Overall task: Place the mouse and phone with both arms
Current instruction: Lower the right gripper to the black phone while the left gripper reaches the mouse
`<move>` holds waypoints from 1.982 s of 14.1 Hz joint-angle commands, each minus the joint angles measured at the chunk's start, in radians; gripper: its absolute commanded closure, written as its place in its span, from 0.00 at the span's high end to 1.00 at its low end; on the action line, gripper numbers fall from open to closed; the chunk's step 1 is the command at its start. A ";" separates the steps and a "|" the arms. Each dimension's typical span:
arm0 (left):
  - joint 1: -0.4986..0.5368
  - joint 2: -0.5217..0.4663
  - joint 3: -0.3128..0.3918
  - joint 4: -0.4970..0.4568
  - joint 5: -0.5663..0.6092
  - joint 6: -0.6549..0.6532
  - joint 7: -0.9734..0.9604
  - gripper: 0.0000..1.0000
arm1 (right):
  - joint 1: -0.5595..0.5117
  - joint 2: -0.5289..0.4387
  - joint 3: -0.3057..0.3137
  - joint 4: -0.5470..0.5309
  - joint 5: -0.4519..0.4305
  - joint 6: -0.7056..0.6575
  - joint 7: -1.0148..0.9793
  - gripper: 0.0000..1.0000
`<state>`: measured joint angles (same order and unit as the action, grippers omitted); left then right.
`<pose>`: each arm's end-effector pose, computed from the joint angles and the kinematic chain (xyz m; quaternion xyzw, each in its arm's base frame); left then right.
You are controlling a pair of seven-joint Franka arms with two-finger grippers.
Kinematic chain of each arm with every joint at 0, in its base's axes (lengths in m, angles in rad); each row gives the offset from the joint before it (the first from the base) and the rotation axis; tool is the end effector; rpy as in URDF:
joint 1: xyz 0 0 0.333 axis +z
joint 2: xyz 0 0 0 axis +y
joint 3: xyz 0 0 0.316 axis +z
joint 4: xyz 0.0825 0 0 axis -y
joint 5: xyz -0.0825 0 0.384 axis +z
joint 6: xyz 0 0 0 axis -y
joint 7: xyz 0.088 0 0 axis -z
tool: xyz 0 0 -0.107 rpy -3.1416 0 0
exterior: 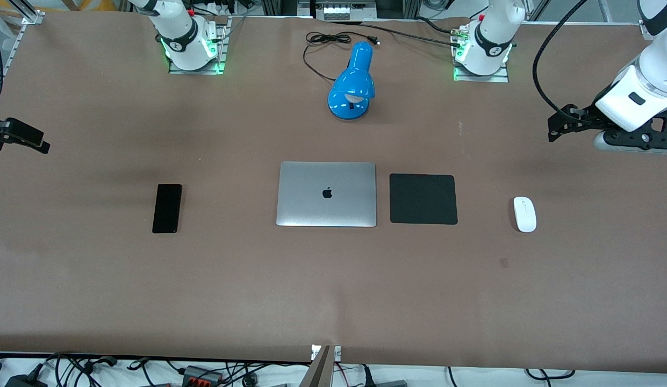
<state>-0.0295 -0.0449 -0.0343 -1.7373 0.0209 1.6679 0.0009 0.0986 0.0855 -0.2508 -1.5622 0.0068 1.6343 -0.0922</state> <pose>0.5438 -0.0330 0.5786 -0.9993 0.0335 0.0119 0.0115 0.5785 -0.0821 0.5869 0.9995 -0.0298 -0.0062 0.0065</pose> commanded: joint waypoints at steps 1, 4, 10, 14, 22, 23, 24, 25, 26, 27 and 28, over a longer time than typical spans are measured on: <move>0.005 -0.003 -0.007 0.015 0.019 -0.020 -0.010 1.00 | -0.011 0.002 0.007 0.018 -0.008 -0.031 0.014 1.00; 0.005 -0.003 -0.007 0.015 0.019 -0.020 -0.010 1.00 | -0.011 0.002 0.007 0.021 -0.010 -0.039 0.014 1.00; 0.000 0.040 -0.009 0.053 0.017 -0.029 -0.022 1.00 | 0.007 0.075 0.013 0.018 -0.008 -0.027 0.006 1.00; 0.016 0.103 -0.003 0.070 0.004 -0.086 -0.022 1.00 | 0.068 0.242 0.015 0.018 0.002 0.062 0.023 1.00; 0.091 0.338 0.013 0.020 0.019 0.171 0.069 1.00 | 0.110 0.447 0.015 -0.111 0.200 0.304 0.025 1.00; 0.106 0.358 0.011 -0.016 0.019 0.270 0.086 1.00 | 0.113 0.442 0.015 -0.157 0.200 0.352 0.025 1.00; 0.121 0.376 0.011 -0.065 0.019 0.380 0.112 1.00 | 0.116 0.438 0.015 -0.209 0.197 0.411 0.020 1.00; 0.129 0.394 0.011 -0.108 0.019 0.483 0.143 1.00 | 0.119 0.436 0.015 -0.252 0.194 0.470 0.014 1.00; 0.143 0.419 0.011 -0.151 0.019 0.588 0.154 1.00 | 0.125 0.436 0.015 -0.286 0.193 0.519 0.006 1.00; 0.155 0.442 0.010 -0.192 0.019 0.680 0.156 1.00 | 0.137 0.438 0.015 -0.317 0.193 0.565 0.006 1.00; 0.157 0.462 0.010 -0.230 0.017 0.757 0.156 1.00 | 0.154 0.438 0.013 -0.332 0.193 0.596 0.005 1.00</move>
<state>0.1108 0.4030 -0.0184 -1.8886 0.0240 2.2947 0.1290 0.2201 0.5584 -0.2343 -1.8196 0.1878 2.1591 -0.0781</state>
